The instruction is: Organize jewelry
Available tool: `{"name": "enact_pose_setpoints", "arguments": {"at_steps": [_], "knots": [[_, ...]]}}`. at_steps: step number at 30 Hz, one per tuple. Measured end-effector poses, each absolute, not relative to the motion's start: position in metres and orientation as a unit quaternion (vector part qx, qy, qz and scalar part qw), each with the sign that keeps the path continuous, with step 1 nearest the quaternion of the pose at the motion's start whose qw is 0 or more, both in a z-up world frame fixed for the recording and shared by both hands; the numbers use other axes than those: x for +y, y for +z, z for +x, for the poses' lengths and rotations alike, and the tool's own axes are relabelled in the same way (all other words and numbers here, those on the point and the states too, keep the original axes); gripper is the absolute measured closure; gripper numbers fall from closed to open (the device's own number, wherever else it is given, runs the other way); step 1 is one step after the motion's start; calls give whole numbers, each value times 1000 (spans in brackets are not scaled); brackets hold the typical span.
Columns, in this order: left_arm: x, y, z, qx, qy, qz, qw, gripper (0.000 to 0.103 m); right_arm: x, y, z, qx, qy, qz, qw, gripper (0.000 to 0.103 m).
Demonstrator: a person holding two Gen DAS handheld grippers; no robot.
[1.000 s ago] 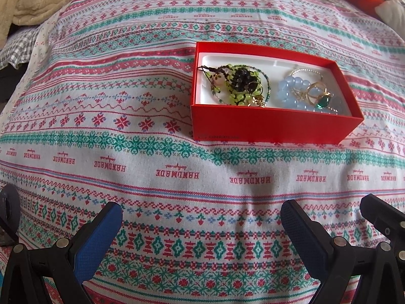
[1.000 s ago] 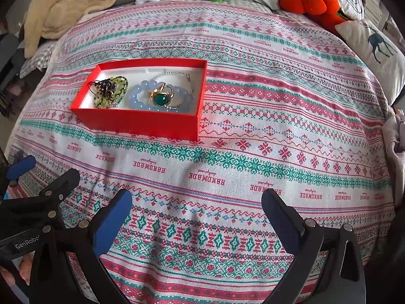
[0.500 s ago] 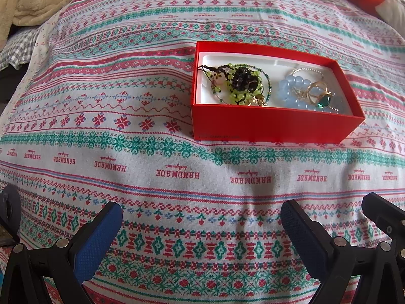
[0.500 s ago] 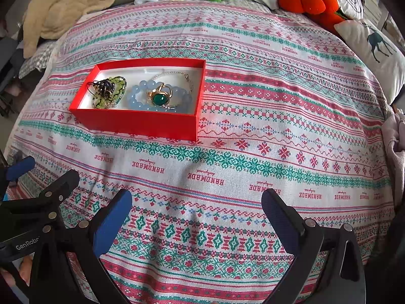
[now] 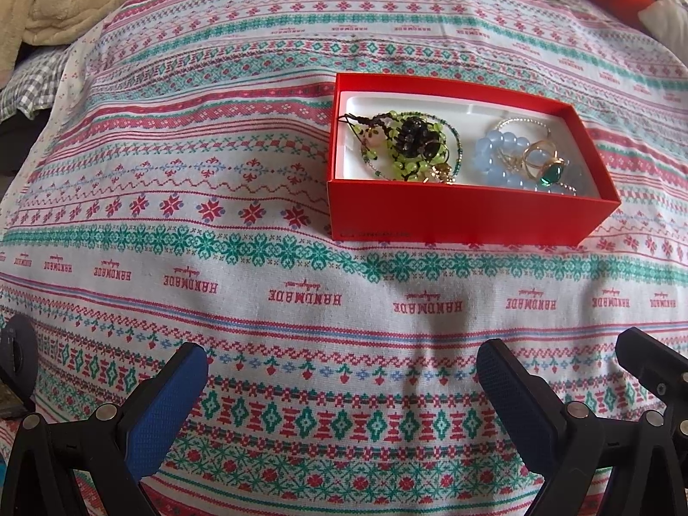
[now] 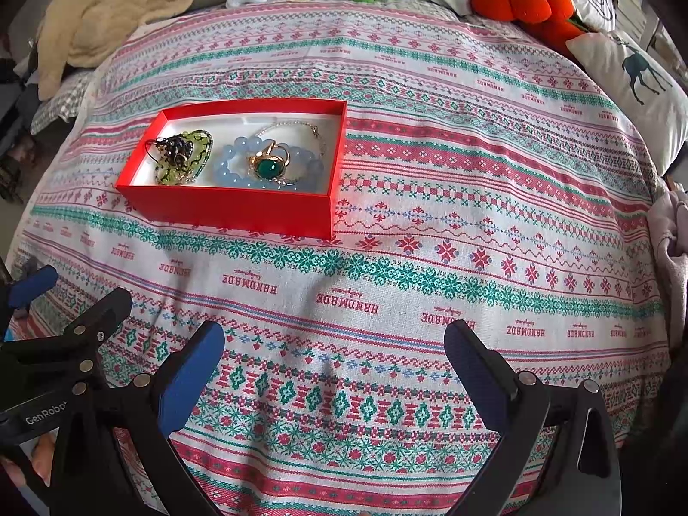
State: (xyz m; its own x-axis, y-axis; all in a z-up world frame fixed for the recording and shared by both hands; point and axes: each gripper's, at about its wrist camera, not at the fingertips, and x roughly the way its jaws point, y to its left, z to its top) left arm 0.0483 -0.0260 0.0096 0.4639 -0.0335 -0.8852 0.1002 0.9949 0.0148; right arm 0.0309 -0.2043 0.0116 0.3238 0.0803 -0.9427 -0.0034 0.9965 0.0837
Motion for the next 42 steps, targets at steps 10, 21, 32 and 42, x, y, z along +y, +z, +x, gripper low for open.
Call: {"name": "enact_pose_setpoints", "arguments": {"at_steps": [10, 21, 32, 42], "knots": [[-25, 15, 47, 496, -37, 33, 867, 1, -209, 13, 30, 575, 21, 36, 817, 0], [-25, 23, 41, 473, -34, 40, 879, 1, -212, 25, 24, 545, 3, 35, 837, 0], [-23, 23, 39, 474, -33, 38, 879, 1, -212, 26, 21, 546, -2, 39, 837, 0], [-25, 19, 39, 477, -32, 43, 877, 1, -209, 25, 20, 548, -2, 36, 836, 0]]}}
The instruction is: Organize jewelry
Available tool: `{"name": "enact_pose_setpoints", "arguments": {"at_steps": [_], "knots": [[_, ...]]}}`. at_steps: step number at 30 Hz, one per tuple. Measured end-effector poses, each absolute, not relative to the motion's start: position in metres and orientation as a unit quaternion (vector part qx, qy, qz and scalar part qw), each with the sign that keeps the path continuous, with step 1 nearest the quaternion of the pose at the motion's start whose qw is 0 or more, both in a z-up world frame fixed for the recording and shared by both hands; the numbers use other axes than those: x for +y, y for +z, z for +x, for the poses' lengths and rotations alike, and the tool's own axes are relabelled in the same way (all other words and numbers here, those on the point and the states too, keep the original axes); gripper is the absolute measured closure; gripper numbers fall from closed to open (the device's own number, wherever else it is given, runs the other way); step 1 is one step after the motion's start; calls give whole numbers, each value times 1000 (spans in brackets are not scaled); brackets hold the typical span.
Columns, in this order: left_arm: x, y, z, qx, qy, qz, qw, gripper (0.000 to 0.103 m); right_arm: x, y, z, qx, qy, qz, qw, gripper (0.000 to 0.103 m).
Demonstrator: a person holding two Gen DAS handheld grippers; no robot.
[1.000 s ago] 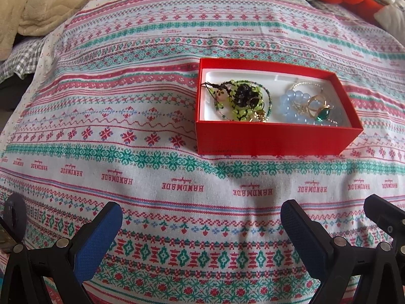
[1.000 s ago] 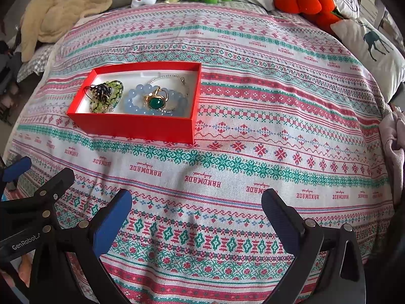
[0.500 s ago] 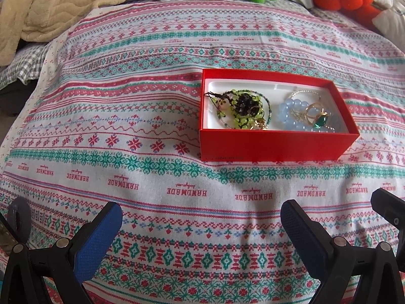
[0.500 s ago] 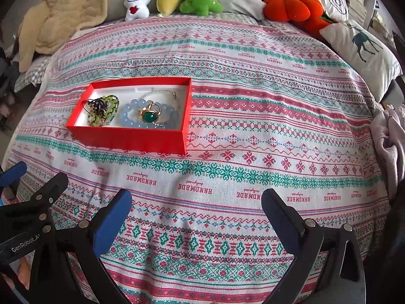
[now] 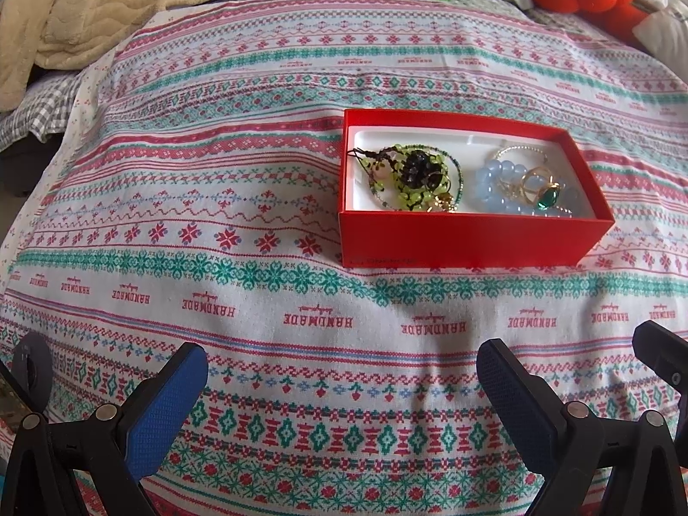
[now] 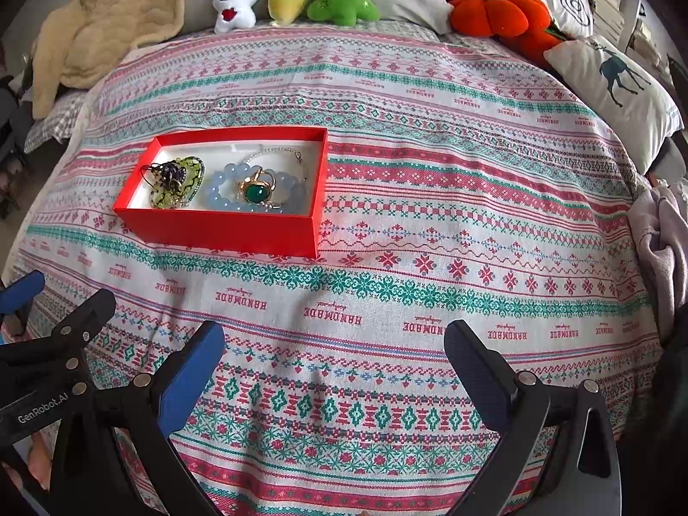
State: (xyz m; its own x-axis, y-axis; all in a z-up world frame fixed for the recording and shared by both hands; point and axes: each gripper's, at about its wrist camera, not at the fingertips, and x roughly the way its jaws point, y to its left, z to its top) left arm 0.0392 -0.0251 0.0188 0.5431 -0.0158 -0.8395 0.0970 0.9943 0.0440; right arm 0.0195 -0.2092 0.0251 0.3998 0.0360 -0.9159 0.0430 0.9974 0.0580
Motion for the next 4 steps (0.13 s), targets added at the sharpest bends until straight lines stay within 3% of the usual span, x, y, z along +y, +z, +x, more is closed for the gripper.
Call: {"name": "enact_pose_setpoints", "arguments": {"at_steps": [4], "knots": [[-19, 11, 37, 469, -30, 41, 882, 1, -207, 21, 19, 550, -2, 31, 835, 0]]}}
